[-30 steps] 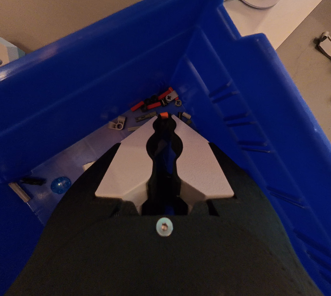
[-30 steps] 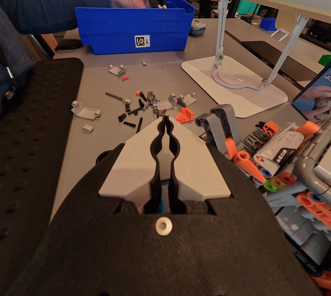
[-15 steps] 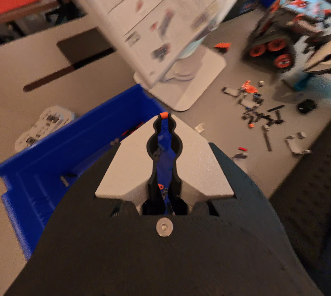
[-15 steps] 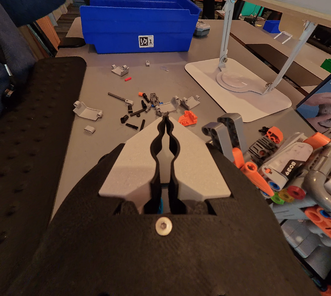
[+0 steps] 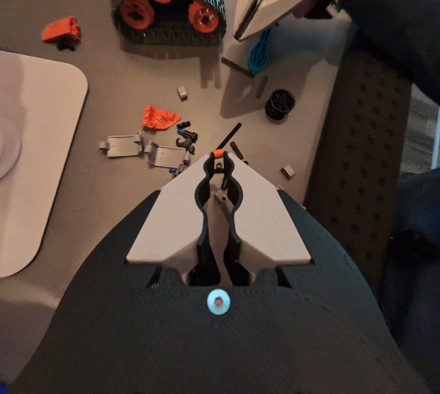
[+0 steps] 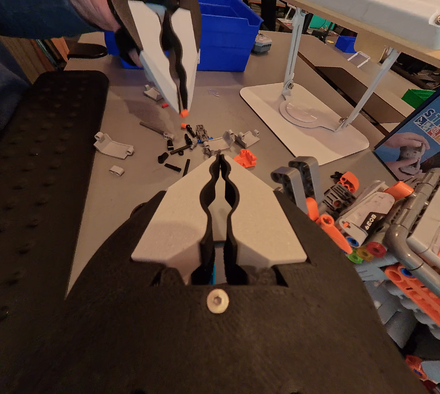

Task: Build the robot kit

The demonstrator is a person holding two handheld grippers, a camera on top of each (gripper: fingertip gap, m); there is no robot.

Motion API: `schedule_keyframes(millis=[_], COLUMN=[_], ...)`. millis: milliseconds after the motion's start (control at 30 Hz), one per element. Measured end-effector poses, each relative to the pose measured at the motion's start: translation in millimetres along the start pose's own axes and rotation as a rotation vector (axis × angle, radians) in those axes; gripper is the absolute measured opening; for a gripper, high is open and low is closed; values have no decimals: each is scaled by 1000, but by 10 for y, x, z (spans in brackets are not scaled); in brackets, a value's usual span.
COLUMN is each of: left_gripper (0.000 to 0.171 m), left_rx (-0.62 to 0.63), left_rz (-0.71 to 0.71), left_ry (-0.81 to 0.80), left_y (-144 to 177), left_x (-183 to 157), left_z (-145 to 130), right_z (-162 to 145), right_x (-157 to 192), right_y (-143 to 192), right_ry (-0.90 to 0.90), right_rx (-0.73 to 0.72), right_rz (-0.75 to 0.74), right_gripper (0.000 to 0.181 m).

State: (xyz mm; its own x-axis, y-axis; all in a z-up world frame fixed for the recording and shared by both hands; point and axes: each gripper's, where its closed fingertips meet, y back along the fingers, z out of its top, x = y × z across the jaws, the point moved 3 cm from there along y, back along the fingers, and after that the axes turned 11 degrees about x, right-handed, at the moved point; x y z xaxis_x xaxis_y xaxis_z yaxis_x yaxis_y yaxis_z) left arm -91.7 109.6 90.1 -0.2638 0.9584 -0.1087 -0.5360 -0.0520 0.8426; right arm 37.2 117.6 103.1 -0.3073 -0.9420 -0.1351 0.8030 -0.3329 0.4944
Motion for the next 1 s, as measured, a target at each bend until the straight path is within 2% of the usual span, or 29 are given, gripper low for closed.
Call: schedule_keyframes(millis=[100,200,400,500,600,767,867,1000], left_gripper=[5,6,18,22,20,16,14,15], left_rx=[68,92,89,49,-4,-98,-94,-55], left_rz=[-39,-52,-24,-14,24,122,277,461], left_ry=[15,25,39,56,65,89,135,299], left_y=[-304,-430,-468,-341,-17,842,1461,2242], left_x=[-59,-98,-60,-61,-44,48,277,655], left_z=[-85,-115,-91,-54,-45,-141,-403,-968], right_z=[-3,18,16,34,49,56,34,32], right_x=[12,21,29,25,5,-26,-39,-55], right_y=[2,22,31,54,84,103,98,104], right_ry=[11,12,18,16,11,1,-3,-10], right_rx=[10,-6,-5,-20,-35,-43,-32,-37], right_rz=[-6,-3,-3,-5,-16,-34,-39,-44], right_gripper=[0,0,0,0,0,0,0,0])
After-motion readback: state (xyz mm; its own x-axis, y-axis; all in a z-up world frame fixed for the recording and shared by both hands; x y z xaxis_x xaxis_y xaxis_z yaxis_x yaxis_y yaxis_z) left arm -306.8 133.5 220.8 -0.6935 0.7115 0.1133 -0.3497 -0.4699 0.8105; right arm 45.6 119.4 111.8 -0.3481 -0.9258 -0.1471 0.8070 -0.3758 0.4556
